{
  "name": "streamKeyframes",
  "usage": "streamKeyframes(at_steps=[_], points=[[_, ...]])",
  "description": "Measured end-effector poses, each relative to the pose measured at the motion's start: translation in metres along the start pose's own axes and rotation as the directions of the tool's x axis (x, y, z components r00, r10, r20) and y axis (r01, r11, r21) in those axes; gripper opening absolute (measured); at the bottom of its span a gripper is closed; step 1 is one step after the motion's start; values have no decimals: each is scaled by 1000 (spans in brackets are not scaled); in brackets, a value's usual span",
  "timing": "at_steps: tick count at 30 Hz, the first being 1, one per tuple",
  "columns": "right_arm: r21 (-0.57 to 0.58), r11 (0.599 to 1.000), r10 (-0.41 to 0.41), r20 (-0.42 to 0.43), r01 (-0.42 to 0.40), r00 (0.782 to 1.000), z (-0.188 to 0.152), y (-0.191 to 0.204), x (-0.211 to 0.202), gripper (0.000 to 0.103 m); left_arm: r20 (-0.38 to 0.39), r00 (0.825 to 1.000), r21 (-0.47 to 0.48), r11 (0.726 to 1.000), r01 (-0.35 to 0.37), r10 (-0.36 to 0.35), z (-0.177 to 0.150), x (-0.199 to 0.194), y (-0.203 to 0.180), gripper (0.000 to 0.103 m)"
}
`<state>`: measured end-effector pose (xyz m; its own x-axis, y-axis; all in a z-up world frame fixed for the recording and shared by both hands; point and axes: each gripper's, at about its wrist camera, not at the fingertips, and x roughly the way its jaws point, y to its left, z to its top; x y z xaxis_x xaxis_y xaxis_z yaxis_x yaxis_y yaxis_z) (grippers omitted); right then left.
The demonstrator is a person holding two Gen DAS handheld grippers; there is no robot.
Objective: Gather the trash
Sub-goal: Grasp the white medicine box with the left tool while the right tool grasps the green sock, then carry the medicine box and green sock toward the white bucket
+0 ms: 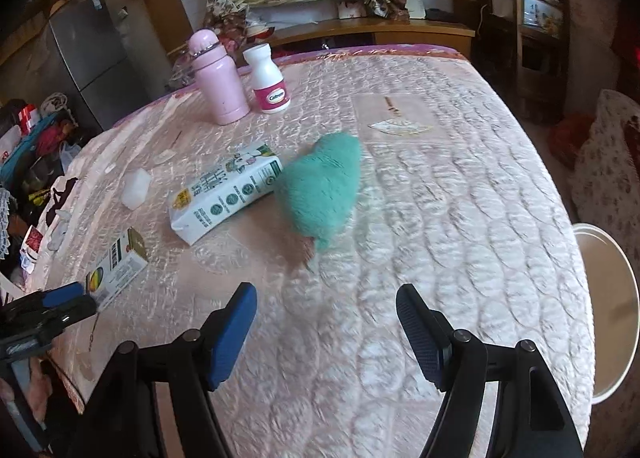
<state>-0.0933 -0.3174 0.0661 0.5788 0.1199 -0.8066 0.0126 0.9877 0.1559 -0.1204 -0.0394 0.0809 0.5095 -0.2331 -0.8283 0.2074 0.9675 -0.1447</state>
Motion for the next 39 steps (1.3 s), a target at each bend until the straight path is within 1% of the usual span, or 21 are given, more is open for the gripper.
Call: streamKeyframes(at_steps=[3,5,6,9,12,15,20,24,25,28,29,30,31,33,34,39], points=[[15,1000,1,-11,-1,1000,13,2,10,76,24,999,70,997,-37,35,5,1,0,78],[26,1000,2,-18,-2,1000,25,3,16,76,32,998,110,993,-49,45,9,7,0,78],[32,999,4,-21,-3,1000,31,4,18,78,35,998,130,990,-50,46,11,10,1,78],[60,998,15,-33,-13,999,46,4,26,79,30,998,169,984,-54,49,16,19,8,78],[82,997,4,-59,1,998,60,3,40,79,13,998,208,976,-68,67,20,34,13,78],[81,996,-14,-90,21,996,71,4,54,79,-18,998,231,971,-54,59,24,47,18,78],[93,995,-13,-141,26,990,81,4,79,79,-51,997,253,967,-36,50,26,60,19,78],[122,992,18,-177,4,984,85,3,98,79,-65,996,273,962,-34,54,25,69,16,78],[131,991,29,-178,-6,984,84,3,101,79,-67,996,273,961,-31,51,25,70,15,78],[130,992,20,-149,0,989,84,5,101,79,-81,996,257,966,-7,29,23,72,14,78],[127,992,21,-145,-2,989,84,6,101,75,-82,996,254,967,-10,32,22,73,14,78],[122,993,17,-138,0,990,84,7,100,68,-75,996,251,968,-21,41,21,72,13,77],[111,994,4,-130,11,992,82,8,98,58,-69,997,248,969,-25,43,22,71,12,67],[101,995,9,-120,3,993,80,8,94,58,-74,997,239,971,-15,33,20,69,11,66],[100,995,18,-115,-7,993,78,8,91,56,-75,997,232,973,-9,27,20,67,10,63],[79,996,33,-70,-27,997,64,3,62,56,-55,998,235,972,-27,41,12,49,0,62]])
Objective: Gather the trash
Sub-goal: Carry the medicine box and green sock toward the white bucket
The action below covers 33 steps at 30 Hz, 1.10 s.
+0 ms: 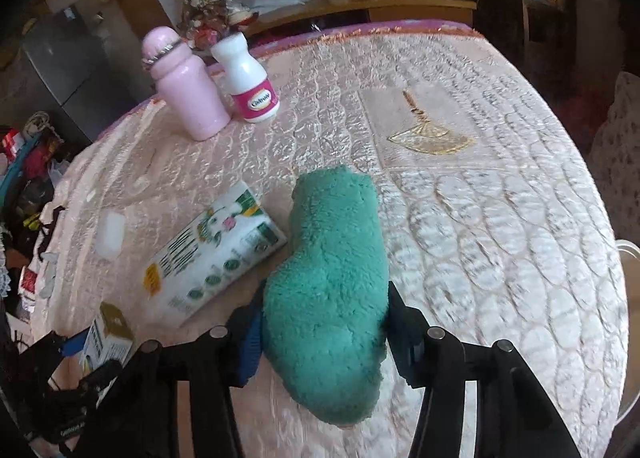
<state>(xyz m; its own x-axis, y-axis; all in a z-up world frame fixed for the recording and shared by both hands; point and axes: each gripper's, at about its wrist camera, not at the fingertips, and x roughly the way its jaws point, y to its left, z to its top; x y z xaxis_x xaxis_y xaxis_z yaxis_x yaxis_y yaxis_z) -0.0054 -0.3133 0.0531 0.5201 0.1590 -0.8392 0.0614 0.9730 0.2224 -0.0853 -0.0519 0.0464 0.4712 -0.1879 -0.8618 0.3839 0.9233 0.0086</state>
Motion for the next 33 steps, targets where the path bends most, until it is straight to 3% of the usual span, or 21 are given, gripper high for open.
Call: streamKeyframes(at_steps=[12,21,33], points=[[25,998,53,57,-54,997,-55,-33,-65,56,15,994,18,994,105,-106,-3,-31,-63,62],[70,998,3,107,-10,994,-77,-79,-102,56,35,988,73,986,150,-153,24,-28,-142,62],[202,978,-92,168,57,981,-96,-175,-150,56,44,981,157,971,178,-187,62,-16,-239,62]])
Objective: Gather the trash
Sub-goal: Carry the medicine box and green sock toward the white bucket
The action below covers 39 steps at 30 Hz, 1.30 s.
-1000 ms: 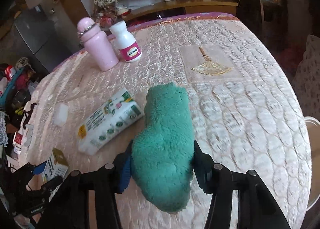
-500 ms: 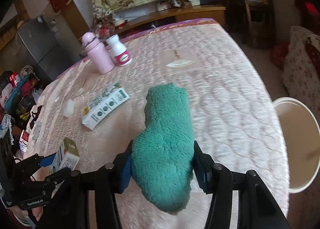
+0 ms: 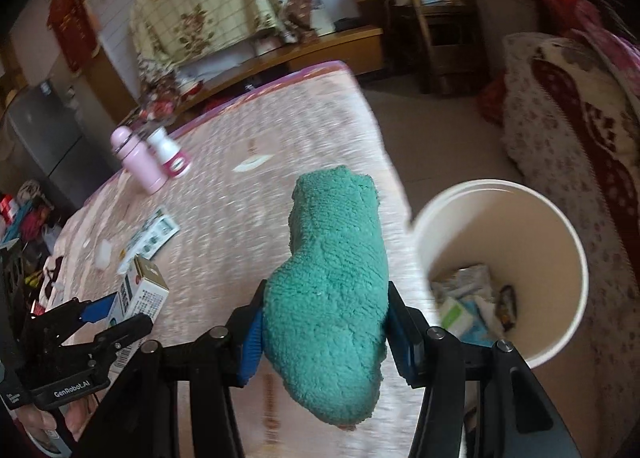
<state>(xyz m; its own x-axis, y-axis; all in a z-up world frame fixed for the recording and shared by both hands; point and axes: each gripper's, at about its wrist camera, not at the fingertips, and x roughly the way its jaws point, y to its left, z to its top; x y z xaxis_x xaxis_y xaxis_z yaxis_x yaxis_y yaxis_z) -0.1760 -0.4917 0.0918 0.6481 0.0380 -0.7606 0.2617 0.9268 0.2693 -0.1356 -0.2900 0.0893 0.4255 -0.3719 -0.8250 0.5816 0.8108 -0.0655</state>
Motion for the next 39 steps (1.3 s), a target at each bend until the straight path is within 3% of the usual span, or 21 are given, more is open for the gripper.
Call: streamKeyframes(at_steps=[18,34,39], points=[[185,979,-84,13,80,996,-1,-108,-10,56,-4,1000,92,995,31,-30,45,47,-85,62],[228,971,-85,20,79,996,-1,-123,-3,56,-18,999,97,995,34,-32,56,69,-106,62],[217,970,-120,22,113,993,-2,-123,-3,56,-20,999,95,995,39,-37,62,75,-114,62]])
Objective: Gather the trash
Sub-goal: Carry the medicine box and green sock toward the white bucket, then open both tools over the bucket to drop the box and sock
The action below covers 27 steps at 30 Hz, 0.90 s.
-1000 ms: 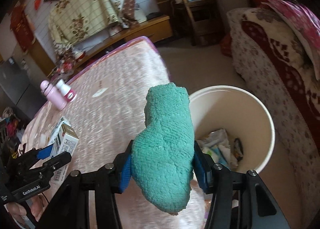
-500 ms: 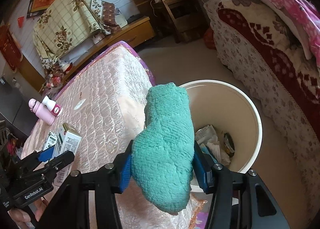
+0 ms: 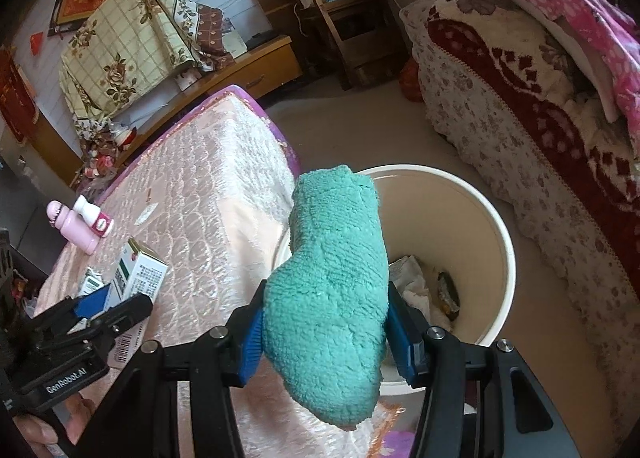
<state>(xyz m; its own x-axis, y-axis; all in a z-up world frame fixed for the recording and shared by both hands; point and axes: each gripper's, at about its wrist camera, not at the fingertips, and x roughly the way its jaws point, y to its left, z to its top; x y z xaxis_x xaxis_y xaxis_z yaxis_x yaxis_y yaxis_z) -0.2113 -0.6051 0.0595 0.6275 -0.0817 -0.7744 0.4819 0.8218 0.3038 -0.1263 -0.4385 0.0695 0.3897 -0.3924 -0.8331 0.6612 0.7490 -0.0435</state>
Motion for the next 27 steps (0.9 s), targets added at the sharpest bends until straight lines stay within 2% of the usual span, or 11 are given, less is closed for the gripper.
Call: streamKeyframes(at_steps=[9,21,27], points=[[24,999,-27,15,26,1000,8,-12,5,56,-12,1000,-10,1000,20,-20,12,16,-12,62],[-1,992,-126,25,126,992,11,-23,20,56,-43,997,-37,997,66,-67,30,40,-30,62],[11,991,-133,14,133,991,12,-30,26,56,-50,994,-59,994,95,-98,37,49,-36,62]])
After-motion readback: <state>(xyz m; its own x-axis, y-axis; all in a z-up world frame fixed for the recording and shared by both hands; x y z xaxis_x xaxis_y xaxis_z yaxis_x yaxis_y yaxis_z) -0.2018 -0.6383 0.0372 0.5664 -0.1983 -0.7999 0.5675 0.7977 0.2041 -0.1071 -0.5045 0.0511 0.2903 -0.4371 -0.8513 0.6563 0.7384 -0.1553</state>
